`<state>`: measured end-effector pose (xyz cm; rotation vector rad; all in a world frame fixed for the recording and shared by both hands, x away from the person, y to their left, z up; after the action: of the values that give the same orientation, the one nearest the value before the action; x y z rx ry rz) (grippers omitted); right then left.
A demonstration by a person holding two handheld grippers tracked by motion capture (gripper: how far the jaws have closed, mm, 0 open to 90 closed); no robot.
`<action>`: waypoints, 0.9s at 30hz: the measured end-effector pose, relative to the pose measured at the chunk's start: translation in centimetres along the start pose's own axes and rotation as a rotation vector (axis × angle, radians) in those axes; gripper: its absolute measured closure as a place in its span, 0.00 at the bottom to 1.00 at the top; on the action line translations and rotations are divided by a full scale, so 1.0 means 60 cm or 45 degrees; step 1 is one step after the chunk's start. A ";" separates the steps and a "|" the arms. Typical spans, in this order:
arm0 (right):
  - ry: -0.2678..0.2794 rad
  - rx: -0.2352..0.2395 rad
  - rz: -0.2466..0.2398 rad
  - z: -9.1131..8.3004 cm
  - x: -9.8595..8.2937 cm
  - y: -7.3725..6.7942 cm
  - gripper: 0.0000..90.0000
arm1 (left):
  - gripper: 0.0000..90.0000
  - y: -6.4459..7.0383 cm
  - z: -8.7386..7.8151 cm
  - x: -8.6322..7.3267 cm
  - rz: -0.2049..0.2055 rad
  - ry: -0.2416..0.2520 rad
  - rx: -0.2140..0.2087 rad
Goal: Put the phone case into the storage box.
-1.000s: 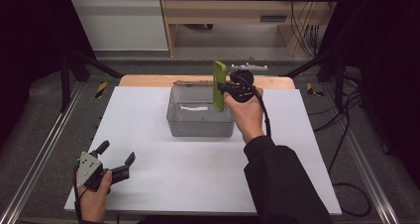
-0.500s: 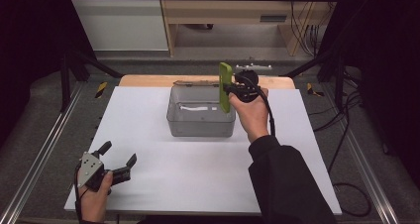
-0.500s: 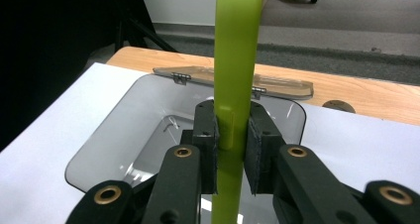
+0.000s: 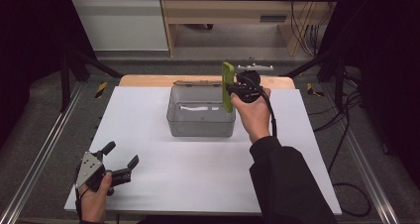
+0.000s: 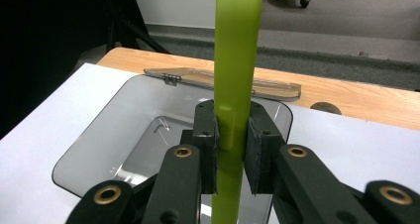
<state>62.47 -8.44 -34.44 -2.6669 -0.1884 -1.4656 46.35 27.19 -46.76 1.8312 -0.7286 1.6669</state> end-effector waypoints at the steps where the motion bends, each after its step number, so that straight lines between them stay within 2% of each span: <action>1: 0.000 0.001 -0.001 0.000 0.000 0.000 0.86 | 0.03 0.000 -0.001 0.000 -0.015 0.012 -0.014; 6: -0.002 0.008 0.006 0.003 -0.002 0.000 0.86 | 0.03 -0.001 -0.002 0.002 -0.070 0.055 -0.052; 11: -0.015 -0.001 0.006 0.009 -0.007 0.000 0.86 | 0.03 0.002 -0.001 0.003 -0.063 0.056 -0.065; 19: -0.039 -0.007 0.003 0.017 -0.013 0.001 0.86 | 0.01 0.010 0.008 0.000 -0.024 0.009 -0.076; 27: -0.087 -0.031 -0.008 0.025 -0.022 0.009 0.86 | 0.01 0.012 0.009 -0.001 -0.020 0.000 -0.082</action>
<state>63.11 -8.82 -36.40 -2.7400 -0.1855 -1.3886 46.22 26.29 -46.85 1.7883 -0.7573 1.6151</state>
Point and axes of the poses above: each handheld gripper's, and its own axes: z roughly forward along the jaws, x roughly out of its top, y roughly to its right, the point moved 7 cm from there along z, roughly forward along the jaws, and after that the axes turned 15 degrees about -x, right-handed, at the moved point
